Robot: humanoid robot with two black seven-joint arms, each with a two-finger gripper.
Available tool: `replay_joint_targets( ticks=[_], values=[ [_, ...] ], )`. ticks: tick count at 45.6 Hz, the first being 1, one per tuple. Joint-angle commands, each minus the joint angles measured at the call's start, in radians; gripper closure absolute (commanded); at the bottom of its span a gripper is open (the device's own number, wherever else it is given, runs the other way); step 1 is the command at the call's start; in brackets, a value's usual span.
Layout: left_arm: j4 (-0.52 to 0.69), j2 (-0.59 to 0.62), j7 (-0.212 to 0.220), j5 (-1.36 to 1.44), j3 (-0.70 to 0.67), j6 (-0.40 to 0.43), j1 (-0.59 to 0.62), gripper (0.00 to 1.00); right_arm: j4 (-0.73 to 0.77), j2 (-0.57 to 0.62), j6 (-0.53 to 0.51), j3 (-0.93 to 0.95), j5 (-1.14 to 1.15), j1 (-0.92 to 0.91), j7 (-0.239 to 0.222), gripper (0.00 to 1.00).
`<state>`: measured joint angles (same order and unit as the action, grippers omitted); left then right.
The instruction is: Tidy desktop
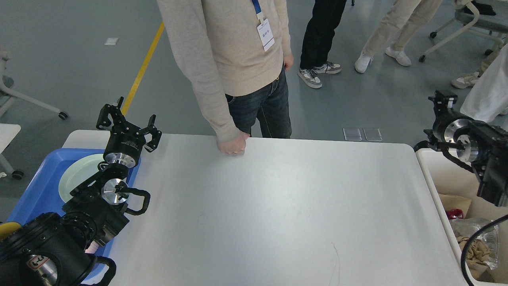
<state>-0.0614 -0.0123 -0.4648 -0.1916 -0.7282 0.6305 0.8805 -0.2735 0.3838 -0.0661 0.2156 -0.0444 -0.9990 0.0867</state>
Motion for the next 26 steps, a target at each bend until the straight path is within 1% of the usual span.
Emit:
replay_joint_targets(
  ticks=[1, 2, 4, 21, 26],
  values=[
    [0.000, 0.000, 0.000, 0.000, 0.000, 0.000, 0.000, 0.04, -0.058, -0.035, -0.001, 0.109, 0.014, 0.019, 0.226, 0.00],
    [0.000, 0.000, 0.000, 0.000, 0.000, 0.000, 0.000, 0.04, -0.064, -0.043, -0.001, 0.120, 0.014, 0.022, 0.241, 0.00],
    [0.000, 0.000, 0.000, 0.000, 0.001, 0.000, 0.000, 0.04, -0.072, -0.054, -0.001, 0.143, 0.014, 0.023, 0.252, 0.00],
    [0.000, 0.000, 0.000, 0.000, 0.000, 0.005, 0.000, 0.04, -0.078, -0.195, -0.004, 0.320, 0.015, 0.051, 0.262, 0.00],
    [0.000, 0.000, 0.000, 0.000, 0.001, 0.005, 0.000, 0.04, -0.078, -0.206, -0.041, 0.334, 0.014, 0.049, 0.263, 0.00]
  ],
)
